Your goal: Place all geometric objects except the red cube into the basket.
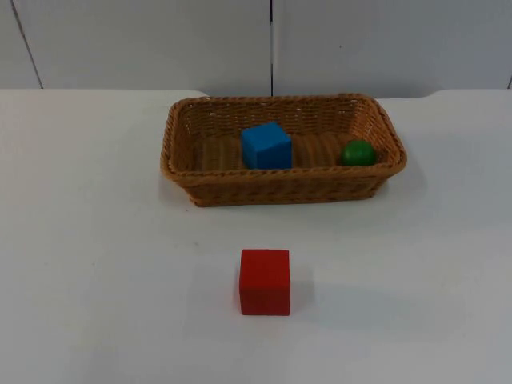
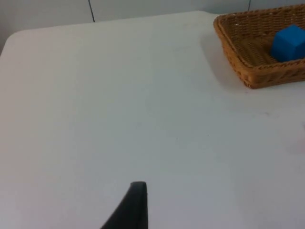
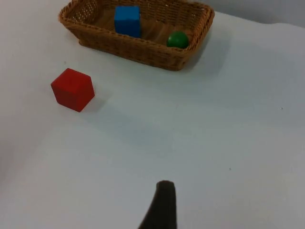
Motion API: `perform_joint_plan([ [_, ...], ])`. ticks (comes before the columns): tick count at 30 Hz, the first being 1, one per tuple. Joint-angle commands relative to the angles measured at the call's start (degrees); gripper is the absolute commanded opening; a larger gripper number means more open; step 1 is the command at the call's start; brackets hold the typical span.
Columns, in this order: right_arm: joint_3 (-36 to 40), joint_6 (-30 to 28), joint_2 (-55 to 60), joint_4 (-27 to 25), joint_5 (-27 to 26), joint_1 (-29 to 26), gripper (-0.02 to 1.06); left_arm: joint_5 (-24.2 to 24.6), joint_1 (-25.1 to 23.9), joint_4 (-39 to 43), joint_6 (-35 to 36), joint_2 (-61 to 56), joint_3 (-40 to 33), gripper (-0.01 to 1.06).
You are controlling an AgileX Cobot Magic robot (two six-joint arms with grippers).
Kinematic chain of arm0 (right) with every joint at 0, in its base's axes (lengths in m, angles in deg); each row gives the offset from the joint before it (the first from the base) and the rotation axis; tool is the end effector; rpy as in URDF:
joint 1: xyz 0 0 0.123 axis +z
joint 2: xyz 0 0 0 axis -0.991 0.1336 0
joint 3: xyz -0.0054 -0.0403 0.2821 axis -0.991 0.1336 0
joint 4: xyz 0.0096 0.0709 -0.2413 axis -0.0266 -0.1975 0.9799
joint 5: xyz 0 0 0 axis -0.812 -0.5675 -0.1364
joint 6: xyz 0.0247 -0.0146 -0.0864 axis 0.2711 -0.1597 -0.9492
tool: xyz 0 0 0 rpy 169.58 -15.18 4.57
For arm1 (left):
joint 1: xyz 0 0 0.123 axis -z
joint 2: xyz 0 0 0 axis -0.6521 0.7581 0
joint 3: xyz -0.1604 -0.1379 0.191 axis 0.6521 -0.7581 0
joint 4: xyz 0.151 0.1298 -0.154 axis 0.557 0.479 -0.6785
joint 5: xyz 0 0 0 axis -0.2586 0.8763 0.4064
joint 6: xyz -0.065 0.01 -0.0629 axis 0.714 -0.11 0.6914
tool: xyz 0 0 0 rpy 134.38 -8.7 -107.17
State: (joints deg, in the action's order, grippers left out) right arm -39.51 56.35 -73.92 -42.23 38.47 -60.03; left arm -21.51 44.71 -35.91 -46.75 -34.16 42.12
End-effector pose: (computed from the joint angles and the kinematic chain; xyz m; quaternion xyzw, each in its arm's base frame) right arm -0.0082 -0.0049 0.2800 -0.1879 0.8391 0.0771 0.5047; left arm -0.0052 -0.0029 0.2768 0.0537 0.8545 -0.0244 0.5162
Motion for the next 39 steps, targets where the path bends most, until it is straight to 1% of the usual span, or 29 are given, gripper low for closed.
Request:
perform_joint_plan([
  [1, 0.5, 0.2, -0.1, 0.4, -1.7, 0.3, 0.72, 0.2, -0.1, 0.2, 0.3, -0.1, -0.3, 1.05],
  [11, 0.5, 0.2, -0.1, 0.4, -1.7, 0.3, 0.73, 0.2, -0.1, 0.4, 0.4, -0.1, -0.3, 1.05],
  [12, 0.5, 0.2, -0.1, 0.4, -1.7, 0.3, 0.76, 0.2, -0.1, 0.4, 0.4, -0.1, -0.3, 1.05],
  [13, 0.5, 0.2, -0.1, 0.4, -1.7, 0.3, 0.81, 0.2, -0.1, 0.4, 0.4, -0.1, -0.3, 1.05],
  [14, 0.5, 0.2, -0.1, 0.4, -1.7, 0.3, 0.81, 0.2, -0.1, 0.4, 0.4, -0.1, -0.3, 1.05],
  [15, 0.5, 0.2, -0.1, 0.4, -1.7, 0.3, 0.87, 0.2, -0.1, 0.4, 0.4, -0.1, -0.3, 1.05],
  [17, 0.5, 0.5, -0.1, 0.4, -1.7, 0.3, 1.05, 0.2, -0.1, 0.4, 0.6, -0.1, -0.3, 1.05],
  [25, 0.5, 0.6, -0.1, 0.4, -1.7, 0.3, 1.05, 0.2, -0.1, 0.7, 0.9, -0.1, -0.3, 1.05],
  [26, 0.5, 0.7, -0.1, 0.1, -1.7, 0.3, 1.05, 0.2, -0.1, 0.7, 0.9, -0.1, -0.3, 1.05],
  [27, 0.5, 2.0, -0.1, -1.0, -1.7, 0.3, 1.05, 0.2, -0.1, 0.7, 0.9, -0.1, -0.3, 1.05],
  [29, 0.5, 2.1, -0.1, -1.6, -1.7, 0.3, 1.05, 0.2, -0.1, 0.6, 0.9, -0.1, -0.3, 1.05],
  [36, 0.5, 2.1, -0.1, -1.6, -1.7, 0.3, 1.05, 0.2, -0.1, 0.8, 0.9, -0.1, -0.3, 1.05],
  [39, 0.5, 2.1, -0.1, -1.6, -1.7, -1.9, 1.05, 0.2, -0.1, 1.3, 0.9, -0.1, -0.3, 1.05],
])
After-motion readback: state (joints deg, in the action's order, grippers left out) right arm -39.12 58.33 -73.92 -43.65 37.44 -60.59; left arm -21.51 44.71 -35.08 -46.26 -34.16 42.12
